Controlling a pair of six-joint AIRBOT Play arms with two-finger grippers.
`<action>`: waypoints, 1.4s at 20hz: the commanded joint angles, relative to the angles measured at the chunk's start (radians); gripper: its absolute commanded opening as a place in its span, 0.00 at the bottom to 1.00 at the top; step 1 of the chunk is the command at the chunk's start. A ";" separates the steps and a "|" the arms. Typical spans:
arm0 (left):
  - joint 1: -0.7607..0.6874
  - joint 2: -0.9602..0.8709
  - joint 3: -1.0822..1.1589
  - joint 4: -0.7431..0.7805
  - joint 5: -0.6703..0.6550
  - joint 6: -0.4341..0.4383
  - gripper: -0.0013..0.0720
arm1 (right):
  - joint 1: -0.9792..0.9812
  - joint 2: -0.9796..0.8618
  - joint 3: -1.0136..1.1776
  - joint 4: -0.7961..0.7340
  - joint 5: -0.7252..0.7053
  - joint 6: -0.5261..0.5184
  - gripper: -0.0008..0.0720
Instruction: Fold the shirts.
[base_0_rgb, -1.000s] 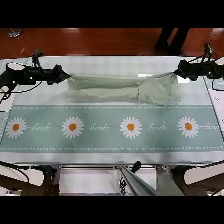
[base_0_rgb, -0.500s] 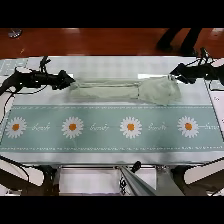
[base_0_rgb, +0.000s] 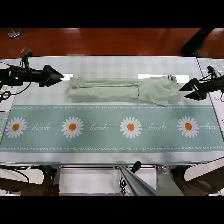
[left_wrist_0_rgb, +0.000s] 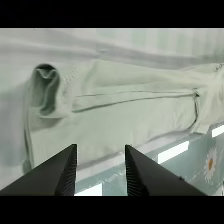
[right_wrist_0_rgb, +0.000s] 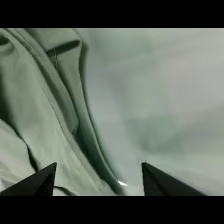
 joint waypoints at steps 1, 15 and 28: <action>-0.024 0.056 0.000 0.000 -0.013 0.003 0.50 | 0.045 -0.056 0.000 0.087 -0.002 -0.016 0.86; -0.275 0.110 0.000 -0.001 0.108 0.002 0.04 | 0.211 0.212 0.000 0.039 -0.113 0.001 0.05; -0.991 -0.023 -0.004 -0.002 0.673 -0.198 0.04 | 0.405 0.652 0.000 -0.322 0.104 0.200 0.05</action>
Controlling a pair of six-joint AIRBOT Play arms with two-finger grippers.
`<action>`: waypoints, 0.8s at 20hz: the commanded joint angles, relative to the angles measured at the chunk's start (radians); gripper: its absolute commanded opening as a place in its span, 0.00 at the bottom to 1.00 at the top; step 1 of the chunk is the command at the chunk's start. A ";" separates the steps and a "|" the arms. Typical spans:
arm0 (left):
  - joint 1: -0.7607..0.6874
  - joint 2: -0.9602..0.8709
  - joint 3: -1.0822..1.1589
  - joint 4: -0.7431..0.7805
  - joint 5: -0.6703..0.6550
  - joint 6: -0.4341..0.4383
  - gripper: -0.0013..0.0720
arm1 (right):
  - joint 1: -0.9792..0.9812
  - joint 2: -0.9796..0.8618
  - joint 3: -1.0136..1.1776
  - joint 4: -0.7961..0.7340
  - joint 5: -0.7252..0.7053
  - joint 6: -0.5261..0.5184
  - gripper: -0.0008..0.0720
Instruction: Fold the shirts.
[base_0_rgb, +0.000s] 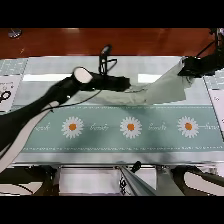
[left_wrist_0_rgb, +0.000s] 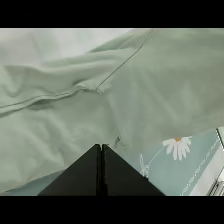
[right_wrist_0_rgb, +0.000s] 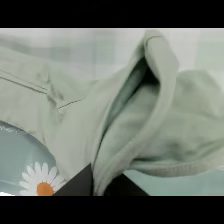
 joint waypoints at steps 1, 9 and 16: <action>-0.111 -0.076 0.000 0.002 0.076 -0.084 0.04 | 0.032 0.097 0.001 -0.054 0.061 0.056 0.05; -0.238 -0.179 0.001 -0.233 0.081 -0.098 0.04 | 0.031 0.223 0.001 -0.112 0.162 0.073 0.05; -0.188 -0.148 0.000 -0.290 0.037 0.020 0.04 | 0.031 0.233 0.000 -0.241 0.172 0.065 0.05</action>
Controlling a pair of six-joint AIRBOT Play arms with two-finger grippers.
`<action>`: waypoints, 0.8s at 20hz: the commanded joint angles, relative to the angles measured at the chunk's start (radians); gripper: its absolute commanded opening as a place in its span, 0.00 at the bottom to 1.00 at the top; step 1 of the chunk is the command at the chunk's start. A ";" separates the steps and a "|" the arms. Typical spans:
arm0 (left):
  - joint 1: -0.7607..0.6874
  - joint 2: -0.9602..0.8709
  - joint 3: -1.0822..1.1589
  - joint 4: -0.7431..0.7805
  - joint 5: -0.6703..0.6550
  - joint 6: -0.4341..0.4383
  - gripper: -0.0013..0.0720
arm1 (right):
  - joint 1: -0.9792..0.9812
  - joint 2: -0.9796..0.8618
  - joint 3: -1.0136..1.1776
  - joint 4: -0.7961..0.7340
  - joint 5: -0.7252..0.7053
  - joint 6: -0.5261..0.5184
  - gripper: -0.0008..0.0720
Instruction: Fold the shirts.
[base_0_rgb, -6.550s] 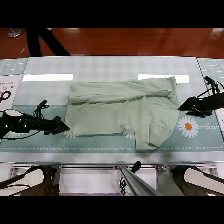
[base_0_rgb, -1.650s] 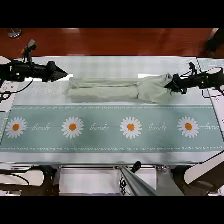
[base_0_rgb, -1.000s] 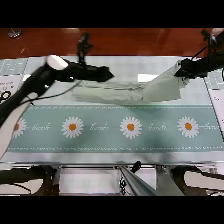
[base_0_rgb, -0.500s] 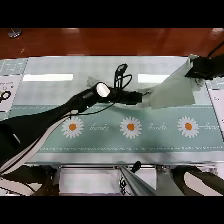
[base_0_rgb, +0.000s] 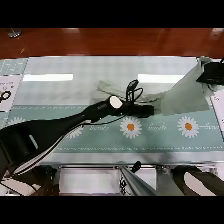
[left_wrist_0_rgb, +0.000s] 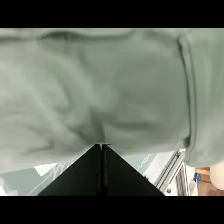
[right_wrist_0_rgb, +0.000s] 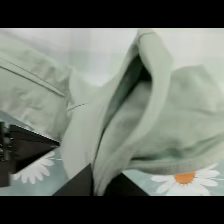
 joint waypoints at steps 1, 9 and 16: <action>0.085 0.061 0.000 -0.028 -0.051 0.090 0.04 | 0.000 0.001 0.000 -0.073 -0.024 -0.004 0.05; 0.451 0.571 0.000 0.268 -0.115 0.121 0.04 | 0.010 -0.223 0.000 0.103 -0.114 -0.005 0.05; 0.788 0.892 0.000 0.397 -0.323 0.079 0.04 | 0.266 -0.388 0.000 0.048 -0.242 0.049 0.05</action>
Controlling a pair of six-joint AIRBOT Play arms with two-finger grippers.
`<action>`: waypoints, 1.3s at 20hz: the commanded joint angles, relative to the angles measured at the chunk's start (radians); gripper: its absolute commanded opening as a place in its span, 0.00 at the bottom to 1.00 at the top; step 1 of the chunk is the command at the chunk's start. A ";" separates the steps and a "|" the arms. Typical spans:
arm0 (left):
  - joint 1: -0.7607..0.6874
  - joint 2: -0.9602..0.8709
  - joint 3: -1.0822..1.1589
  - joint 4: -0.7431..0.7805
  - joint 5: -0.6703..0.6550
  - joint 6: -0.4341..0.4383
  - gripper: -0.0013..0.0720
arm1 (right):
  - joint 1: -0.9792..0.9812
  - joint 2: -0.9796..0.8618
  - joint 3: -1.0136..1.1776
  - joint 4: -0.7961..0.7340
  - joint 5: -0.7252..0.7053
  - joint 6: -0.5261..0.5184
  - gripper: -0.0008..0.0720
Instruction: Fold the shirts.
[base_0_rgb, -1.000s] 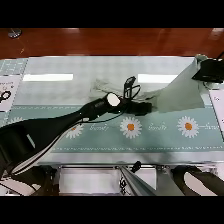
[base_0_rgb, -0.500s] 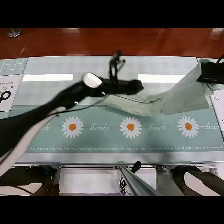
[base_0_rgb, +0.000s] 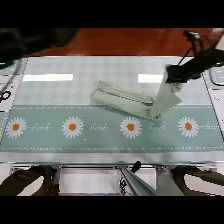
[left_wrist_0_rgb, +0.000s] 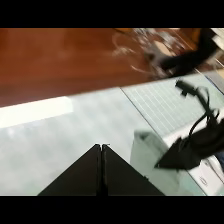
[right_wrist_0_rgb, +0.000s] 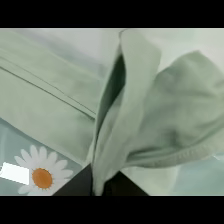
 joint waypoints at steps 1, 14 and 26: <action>0.163 0.146 -0.001 0.084 -0.134 -0.031 0.04 | 0.126 -0.084 0.000 -0.009 -0.095 0.044 0.05; 0.260 0.289 -0.031 0.171 -0.395 -0.106 0.04 | 0.383 -0.167 0.000 0.130 -0.549 0.093 0.26; 0.260 0.286 -0.173 0.204 -0.390 -0.106 0.04 | 0.204 -0.121 -0.003 -0.407 0.008 0.006 0.65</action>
